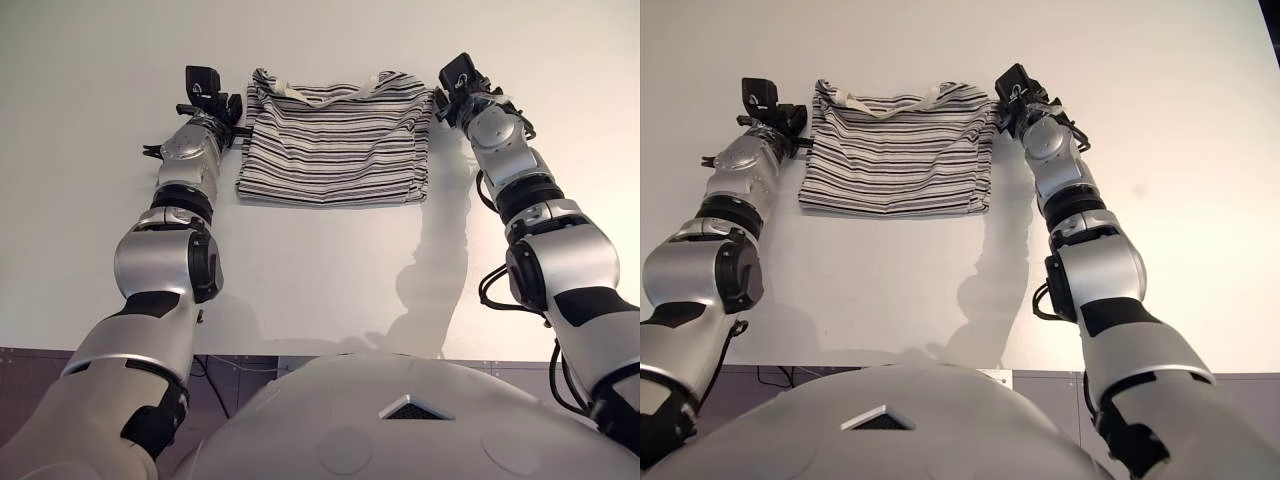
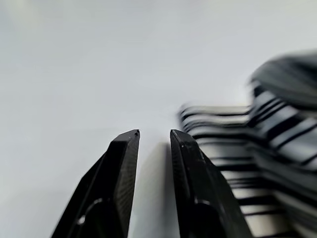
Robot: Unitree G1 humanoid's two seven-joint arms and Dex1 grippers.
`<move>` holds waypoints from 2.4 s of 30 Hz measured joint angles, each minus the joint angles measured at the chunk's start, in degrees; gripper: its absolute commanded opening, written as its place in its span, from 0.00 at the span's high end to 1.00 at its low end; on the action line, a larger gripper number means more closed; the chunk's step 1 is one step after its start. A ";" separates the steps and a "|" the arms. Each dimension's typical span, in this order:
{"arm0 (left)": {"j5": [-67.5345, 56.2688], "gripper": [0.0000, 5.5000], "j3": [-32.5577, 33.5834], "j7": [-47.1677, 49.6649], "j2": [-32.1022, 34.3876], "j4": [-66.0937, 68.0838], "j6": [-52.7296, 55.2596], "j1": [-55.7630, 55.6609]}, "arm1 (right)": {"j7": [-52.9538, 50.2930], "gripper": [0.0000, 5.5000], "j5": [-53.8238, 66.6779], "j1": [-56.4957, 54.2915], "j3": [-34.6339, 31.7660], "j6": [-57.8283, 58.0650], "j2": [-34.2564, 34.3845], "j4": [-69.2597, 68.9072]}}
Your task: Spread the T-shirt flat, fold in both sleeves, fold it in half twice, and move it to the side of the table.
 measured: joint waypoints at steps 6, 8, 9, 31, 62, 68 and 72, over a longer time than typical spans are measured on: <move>-0.14 0.79 2.29 4.29 2.71 -2.61 0.53 3.07 | 2.56 0.59 0.83 -0.03 -0.25 -10.43 0.12 -6.83; -2.68 0.79 3.96 1.21 3.00 -8.05 -0.31 6.40 | 6.88 0.59 2.14 -0.03 0.10 -12.97 0.56 -10.23; -4.06 0.79 4.00 -2.18 2.74 -14.33 -1.14 8.95 | 9.65 0.59 2.29 -0.03 0.88 -13.72 1.18 -11.05; 14.71 0.79 -17.23 -9.63 6.28 -42.14 0.11 23.58 | -3.76 0.59 5.66 -9.23 -7.51 1.30 3.70 7.95; 3.35 0.79 -10.87 -14.26 7.62 -67.02 6.74 34.98 | 19.25 0.59 -7.91 5.24 11.99 -17.73 -4.77 -13.37; 2.19 0.79 1.40 -0.35 6.81 -62.41 7.44 31.40 | 15.19 0.59 -17.52 5.69 20.23 -22.53 -12.88 -11.24; 1.25 0.79 7.02 5.72 5.32 -64.89 7.73 36.85 | 25.69 0.59 -8.53 19.17 17.54 -26.39 -29.36 -31.47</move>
